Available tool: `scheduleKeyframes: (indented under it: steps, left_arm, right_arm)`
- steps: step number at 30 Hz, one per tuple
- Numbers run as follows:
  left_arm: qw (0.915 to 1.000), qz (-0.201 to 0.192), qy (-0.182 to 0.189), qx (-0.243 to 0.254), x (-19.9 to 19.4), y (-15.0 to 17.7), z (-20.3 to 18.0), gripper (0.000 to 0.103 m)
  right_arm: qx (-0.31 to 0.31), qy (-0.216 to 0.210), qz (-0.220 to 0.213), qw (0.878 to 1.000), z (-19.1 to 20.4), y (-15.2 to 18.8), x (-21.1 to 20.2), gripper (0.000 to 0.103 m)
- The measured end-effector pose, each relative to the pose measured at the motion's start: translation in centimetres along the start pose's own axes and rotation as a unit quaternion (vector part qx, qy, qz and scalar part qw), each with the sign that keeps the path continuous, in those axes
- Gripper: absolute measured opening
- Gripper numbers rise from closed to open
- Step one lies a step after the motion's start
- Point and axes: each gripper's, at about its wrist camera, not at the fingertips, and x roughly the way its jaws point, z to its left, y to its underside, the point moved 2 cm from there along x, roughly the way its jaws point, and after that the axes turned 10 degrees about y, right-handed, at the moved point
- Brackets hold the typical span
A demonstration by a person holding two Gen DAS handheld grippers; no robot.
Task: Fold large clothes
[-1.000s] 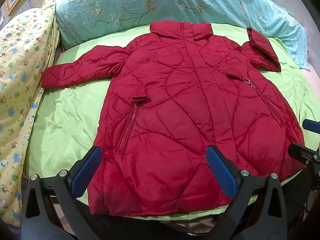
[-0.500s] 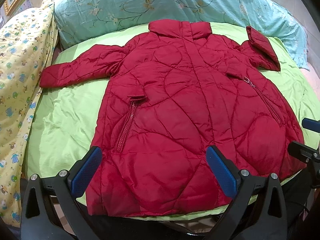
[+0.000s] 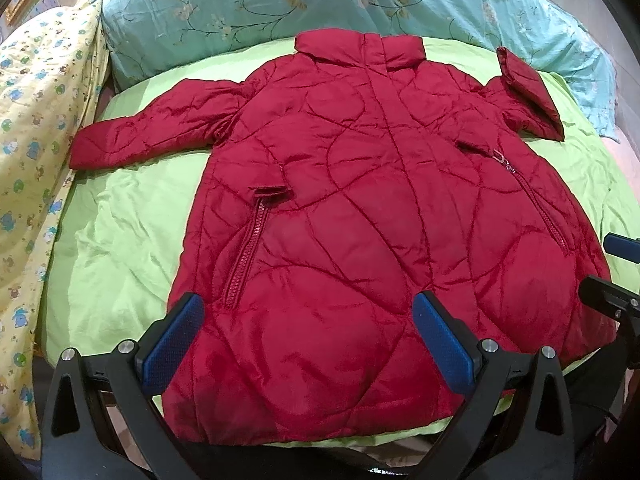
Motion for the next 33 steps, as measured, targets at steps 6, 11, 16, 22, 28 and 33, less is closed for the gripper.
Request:
scheduleKeyframes:
  steps: [6, 11, 16, 22, 28, 33]
  left_arm:
    - [0.9999, 0.012, 0.003, 0.002, 0.7, -0.5, 0.1, 0.103]
    - [0.9995, 0.018, 0.027, -0.008, 1.2, -1.0, 0.1, 0.103]
    - [0.9994, 0.030, 0.016, -0.006, 2.2, -1.7, 0.5, 0.103]
    - [0.9994, 0.029, 0.011, -0.014, 3.3, -2.8, 1.2, 0.103]
    - [0.9994, 0.017, 0.015, -0.027, 3.8, -3.8, 1.7, 0.103]
    - [0.9992, 0.014, 0.023, -0.031, 4.2, -4.3, 1.9, 0.103]
  right_arm:
    - [0.007, -0.003, 0.001, 1.000, -0.7, -0.6, 0.5, 0.103]
    - [0.011, 0.002, -0.001, 1.000, -1.8, -1.4, 1.0, 0.103]
    - [0.020, 0.022, -0.003, 1.000, -3.8, -2.9, 1.9, 0.103]
    - [0.041, 0.032, -0.012, 0.999, -7.3, -5.7, 3.2, 0.103]
    - [0.080, 0.052, -0.034, 0.995, -12.7, -9.7, 5.7, 0.103]
    - [0.110, 0.085, -0.060, 0.988, -17.6, -13.1, 7.6, 0.103]
